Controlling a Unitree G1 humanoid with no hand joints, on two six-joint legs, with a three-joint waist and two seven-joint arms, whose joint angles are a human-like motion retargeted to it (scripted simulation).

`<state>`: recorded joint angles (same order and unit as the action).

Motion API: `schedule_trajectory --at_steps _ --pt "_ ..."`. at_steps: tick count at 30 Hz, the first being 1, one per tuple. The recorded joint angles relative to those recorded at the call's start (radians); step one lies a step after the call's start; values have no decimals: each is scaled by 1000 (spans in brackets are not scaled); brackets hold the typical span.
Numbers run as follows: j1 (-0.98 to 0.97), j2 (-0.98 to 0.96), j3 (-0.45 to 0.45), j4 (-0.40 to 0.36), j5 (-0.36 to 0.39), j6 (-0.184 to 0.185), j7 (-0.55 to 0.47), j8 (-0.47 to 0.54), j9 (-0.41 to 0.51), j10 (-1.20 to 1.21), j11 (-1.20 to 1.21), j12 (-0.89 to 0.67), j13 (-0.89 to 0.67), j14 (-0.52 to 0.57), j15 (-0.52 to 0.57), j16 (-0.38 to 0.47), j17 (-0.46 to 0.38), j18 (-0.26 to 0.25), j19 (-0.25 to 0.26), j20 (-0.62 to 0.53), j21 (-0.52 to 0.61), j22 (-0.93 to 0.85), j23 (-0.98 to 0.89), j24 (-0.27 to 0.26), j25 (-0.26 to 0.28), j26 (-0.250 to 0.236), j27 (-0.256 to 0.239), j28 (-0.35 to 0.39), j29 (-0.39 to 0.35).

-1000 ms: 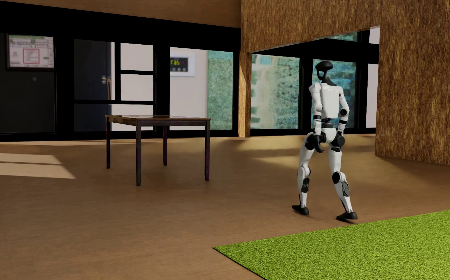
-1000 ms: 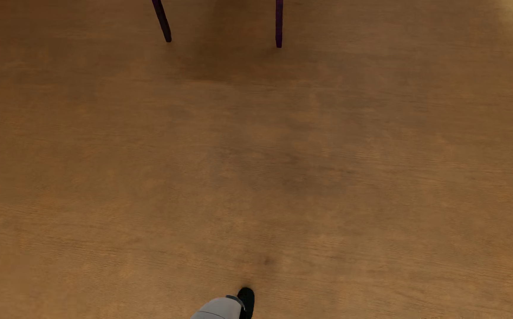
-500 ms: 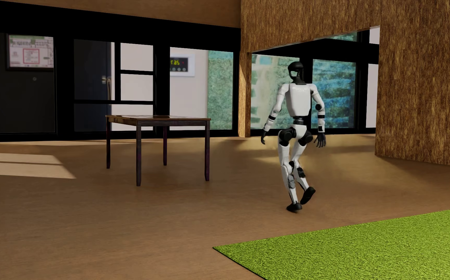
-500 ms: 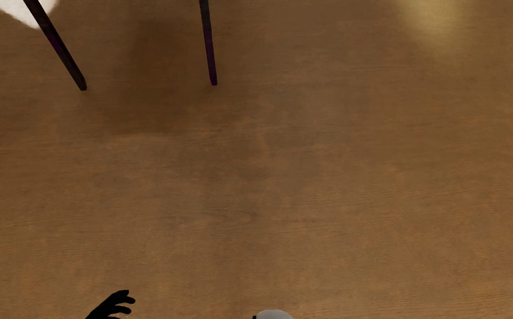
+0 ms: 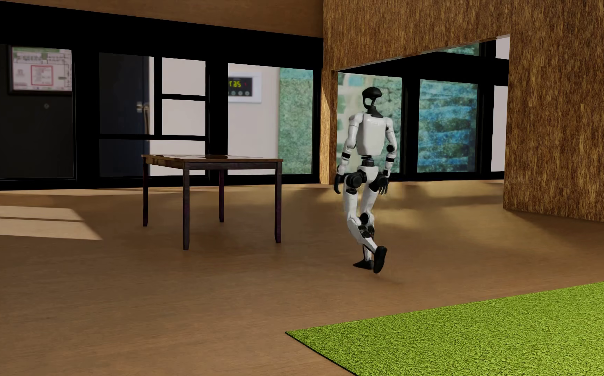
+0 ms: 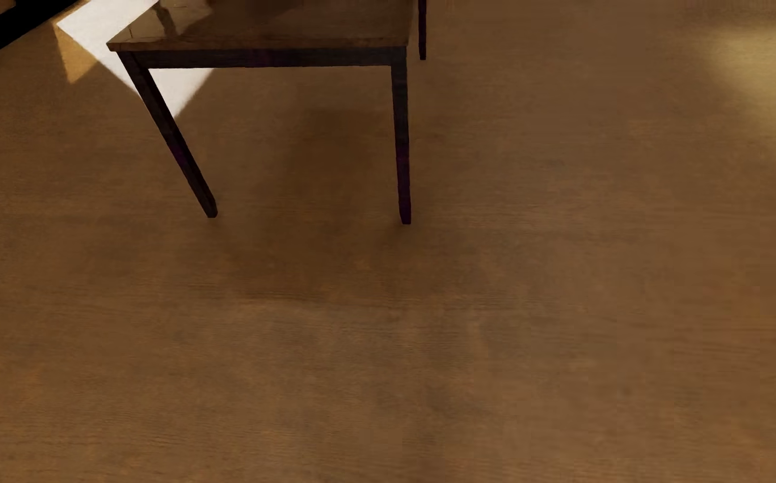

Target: Walk towards the table

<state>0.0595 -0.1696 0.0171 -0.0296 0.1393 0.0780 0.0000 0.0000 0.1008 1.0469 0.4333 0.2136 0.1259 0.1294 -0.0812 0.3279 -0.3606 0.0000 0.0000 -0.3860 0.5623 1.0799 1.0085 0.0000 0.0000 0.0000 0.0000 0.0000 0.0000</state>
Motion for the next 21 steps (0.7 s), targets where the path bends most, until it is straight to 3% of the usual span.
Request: schedule_trajectory --at_steps 2,4,8,10,12,14,16,18,19,21 --pt "-171 95 43 14 5 6 0 0 0 181 -19 74 -41 -208 -77 -3 -31 0 0 -32 -111 64 -112 0 0 0 0 0 0" --pt "-311 186 94 1 -7 -3 0 0 0 175 -36 148 -76 -329 -149 -6 -44 0 0 -48 -232 102 -201 0 0 0 0 0 0" --pt "-439 334 181 -20 -41 -28 0 0 4 -300 -61 239 -123 -315 -253 -16 -30 0 0 -99 -373 112 -326 0 0 0 0 0 0" --pt "-418 390 210 4 -51 -20 0 0 4 -564 -59 241 -128 -315 -280 -34 -22 0 0 -125 -349 120 -363 0 0 0 0 0 0" --pt "-401 429 221 27 -66 -16 0 0 0 -659 -39 220 -112 -321 -281 -46 -5 0 0 -154 -285 115 -365 0 0 0 0 0 0" --pt "-394 467 212 24 -96 -40 0 0 -10 -588 -5 189 -55 -184 -235 -46 25 0 0 -109 -214 92 -324 0 0 0 0 0 0" --pt "-370 468 168 -19 -134 -90 0 0 -28 -521 89 160 42 -84 -95 -32 57 0 0 -17 -156 37 -226 0 0 0 0 0 0" --pt "-285 375 116 -60 -167 -130 0 0 -31 -496 314 132 131 -146 129 1 71 0 0 57 -79 -57 -69 0 0 0 0 0 0" --pt "-229 292 97 -81 -183 -147 0 0 -25 -503 471 112 164 -191 189 23 68 0 0 88 -37 -102 8 0 0 0 0 0 0" --pt "-128 106 52 -119 -190 -170 0 0 -9 -524 780 51 221 -263 148 64 52 0 0 155 -3 -144 122 0 0 0 0 0 0"
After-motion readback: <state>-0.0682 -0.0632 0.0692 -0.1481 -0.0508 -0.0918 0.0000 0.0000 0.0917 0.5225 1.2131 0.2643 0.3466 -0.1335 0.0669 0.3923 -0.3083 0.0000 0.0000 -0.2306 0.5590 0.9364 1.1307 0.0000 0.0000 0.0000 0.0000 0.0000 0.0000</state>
